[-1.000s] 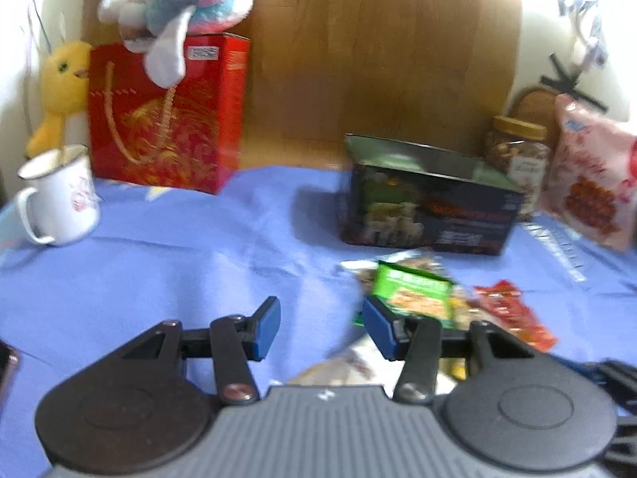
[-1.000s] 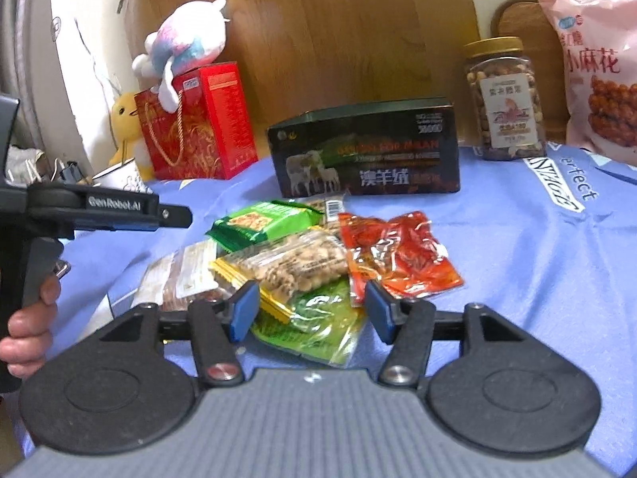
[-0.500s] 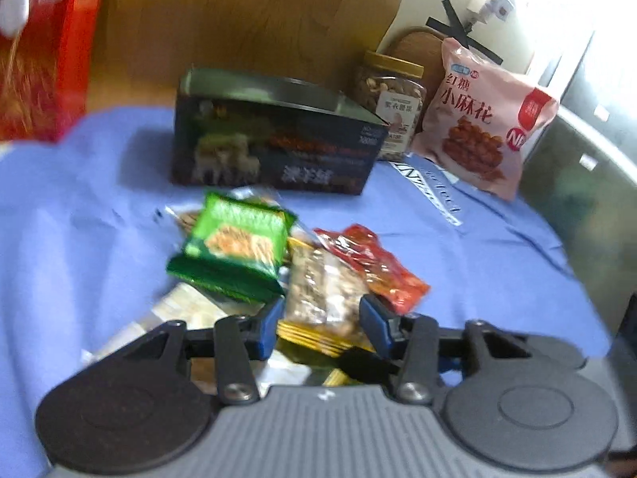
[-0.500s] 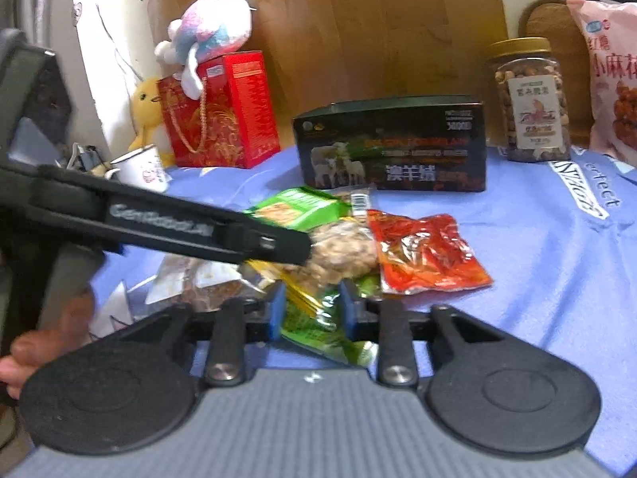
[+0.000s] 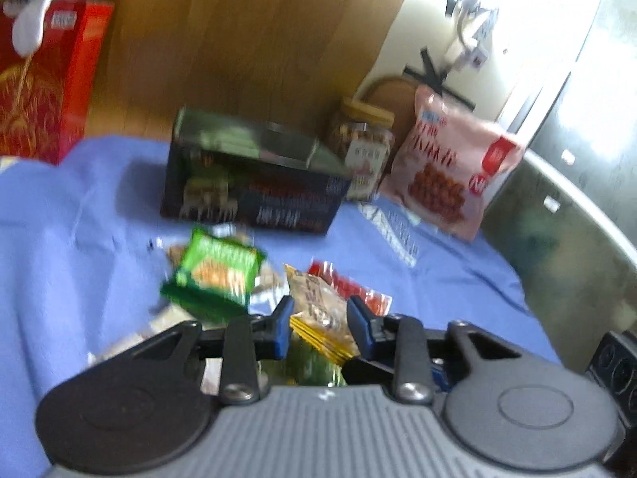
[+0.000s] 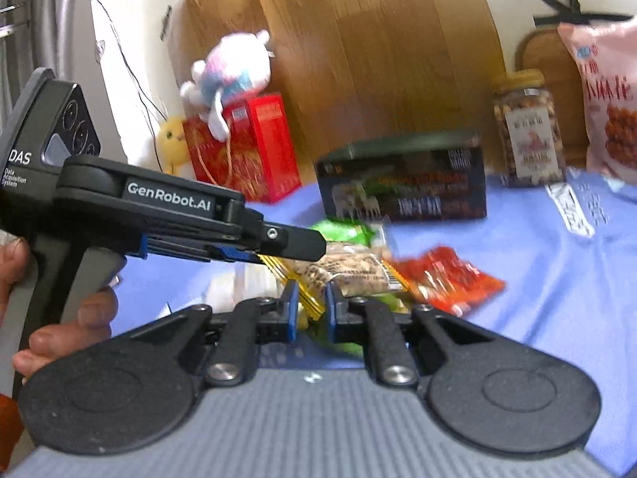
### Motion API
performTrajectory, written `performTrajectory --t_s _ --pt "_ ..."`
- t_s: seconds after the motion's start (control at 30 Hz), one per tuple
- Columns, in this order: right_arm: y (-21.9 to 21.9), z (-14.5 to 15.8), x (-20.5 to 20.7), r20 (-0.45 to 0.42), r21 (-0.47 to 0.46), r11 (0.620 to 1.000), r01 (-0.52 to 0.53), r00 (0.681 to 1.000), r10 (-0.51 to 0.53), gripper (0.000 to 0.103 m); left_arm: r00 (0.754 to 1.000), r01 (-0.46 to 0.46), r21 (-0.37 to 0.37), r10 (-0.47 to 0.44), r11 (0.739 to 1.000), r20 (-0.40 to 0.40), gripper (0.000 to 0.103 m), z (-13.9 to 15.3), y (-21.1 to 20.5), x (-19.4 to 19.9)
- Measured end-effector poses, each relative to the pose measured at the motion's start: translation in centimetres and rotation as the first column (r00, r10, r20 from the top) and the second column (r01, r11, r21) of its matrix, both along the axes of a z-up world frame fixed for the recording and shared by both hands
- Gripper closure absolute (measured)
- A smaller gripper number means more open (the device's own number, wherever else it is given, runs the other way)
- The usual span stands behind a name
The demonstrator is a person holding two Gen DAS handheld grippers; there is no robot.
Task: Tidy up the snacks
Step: 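Place the nut packet into the tin and open the left gripper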
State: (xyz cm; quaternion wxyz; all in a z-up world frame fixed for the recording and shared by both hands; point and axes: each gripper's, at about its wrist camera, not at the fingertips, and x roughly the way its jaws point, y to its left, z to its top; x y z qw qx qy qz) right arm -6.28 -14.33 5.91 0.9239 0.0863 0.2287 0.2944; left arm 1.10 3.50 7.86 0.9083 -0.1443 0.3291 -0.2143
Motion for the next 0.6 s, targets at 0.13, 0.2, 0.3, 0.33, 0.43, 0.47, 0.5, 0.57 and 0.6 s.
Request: performTrajectory --t_s 0.13,0.2,0.3,0.33,0.43,0.47,0.5,0.57,0.6 --pt "0.4 1.6 1.5 0.056 0.02 1.0 -0.004 0.998 0.003 0.086 0.998 -0.02 0.013 0.02 1.0 0.052 0.075 2.4 0.0 1.5" --pt "0.6 2.5 2.8 0.09 0.01 1.0 -0.002 0.996 0.002 0.086 0.996 -0.029 0.017 0.028 0.999 0.083 0.075 3.6 -0.2 3.1" --pt "0.7 3.7 5.5 0.14 0.004 1.0 0.006 0.99 -0.007 0.086 0.993 -0.044 0.022 0.041 0.999 0.115 0.075 5.0 -0.6 6.1" --pt "0.8 4.0 6.5 0.153 -0.002 1.0 0.01 0.988 -0.01 0.086 0.992 -0.047 0.021 0.044 0.999 0.117 0.075 5.2 -0.8 7.2" --pt "0.9 4.2 9.7 0.168 -0.021 0.999 0.037 0.985 -0.033 0.086 0.994 -0.049 0.005 0.048 0.999 0.1 0.075 5.1 -1.4 10.7" --pt "0.8 4.1 10.7 0.167 -0.027 0.998 0.05 0.985 -0.045 0.086 0.995 -0.05 0.003 0.049 0.999 0.092 0.075 4.8 -1.6 11.9" --pt "0.7 4.0 11.7 0.165 -0.033 0.997 0.065 0.985 -0.059 0.086 0.995 -0.052 0.003 0.052 0.999 0.086 0.075 4.5 -1.9 13.0" --pt "0.5 3.6 13.5 0.148 -0.039 0.996 0.085 0.986 -0.078 0.087 0.996 -0.055 0.001 0.055 0.998 0.071 0.075 3.7 -2.4 14.7" --pt "0.3 3.3 14.4 0.138 -0.042 0.994 0.098 0.986 -0.091 0.087 0.997 -0.055 0.002 0.054 0.999 0.057 0.074 3.2 -2.7 15.6"
